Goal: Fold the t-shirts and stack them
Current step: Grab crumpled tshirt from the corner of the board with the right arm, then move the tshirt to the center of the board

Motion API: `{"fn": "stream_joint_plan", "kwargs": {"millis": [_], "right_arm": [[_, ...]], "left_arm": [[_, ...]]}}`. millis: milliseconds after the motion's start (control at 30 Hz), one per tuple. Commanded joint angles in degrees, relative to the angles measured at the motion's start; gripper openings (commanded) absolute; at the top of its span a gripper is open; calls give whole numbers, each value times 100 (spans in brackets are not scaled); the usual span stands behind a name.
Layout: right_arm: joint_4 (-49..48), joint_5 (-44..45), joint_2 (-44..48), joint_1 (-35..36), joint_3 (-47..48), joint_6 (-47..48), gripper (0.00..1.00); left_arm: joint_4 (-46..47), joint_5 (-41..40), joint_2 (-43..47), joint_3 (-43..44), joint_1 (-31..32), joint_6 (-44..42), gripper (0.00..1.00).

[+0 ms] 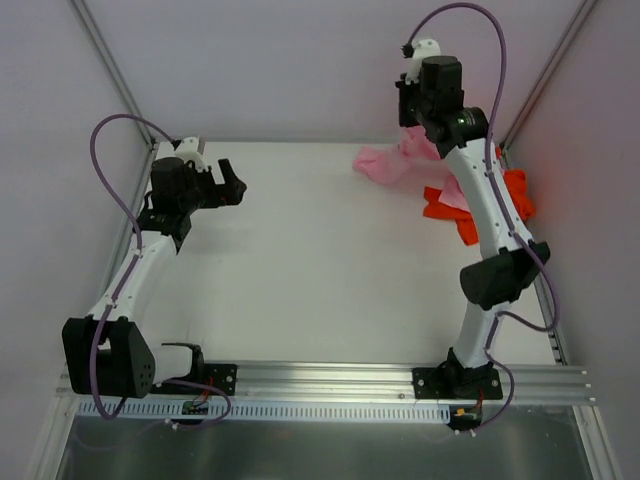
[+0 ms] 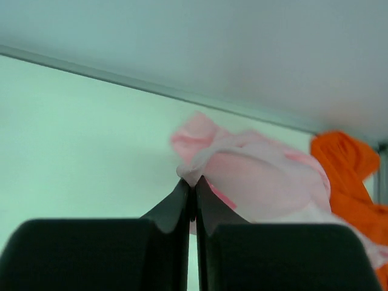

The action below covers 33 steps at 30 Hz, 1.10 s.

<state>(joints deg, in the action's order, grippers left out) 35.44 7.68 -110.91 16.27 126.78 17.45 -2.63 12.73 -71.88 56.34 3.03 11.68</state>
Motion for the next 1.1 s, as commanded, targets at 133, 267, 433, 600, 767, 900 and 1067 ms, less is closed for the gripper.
{"fn": "stream_joint_plan", "kwargs": {"millis": [133,267,433,600,767,900,1067], "right_arm": [[68,-1049,1730,2088,5,373,1],[-10,-1084,2414,2583,-784,6,1],[-222,-560,2952,2574,-2917,-426,1],[-432,-250,2918,2574,-3607,-532,1],[50,-231,2899,2565,-4081,-927,1],[488,-390,3426,2574,-4846,-1603,1],[982,-467,4998,2583,-6361,-2683,1]], "left_arm": [[-6,-3,735,465,49,229,99],[-815,-1138,956,922,31,229,99],[-1230,-1229,1175,1266,31,159,99],[-1266,-816,1360,976,31,89,99],[-1424,-755,1317,608,31,97,99],[-1371,-746,1203,396,31,132,99],[-1494,-903,878,352,31,491,99]]}}
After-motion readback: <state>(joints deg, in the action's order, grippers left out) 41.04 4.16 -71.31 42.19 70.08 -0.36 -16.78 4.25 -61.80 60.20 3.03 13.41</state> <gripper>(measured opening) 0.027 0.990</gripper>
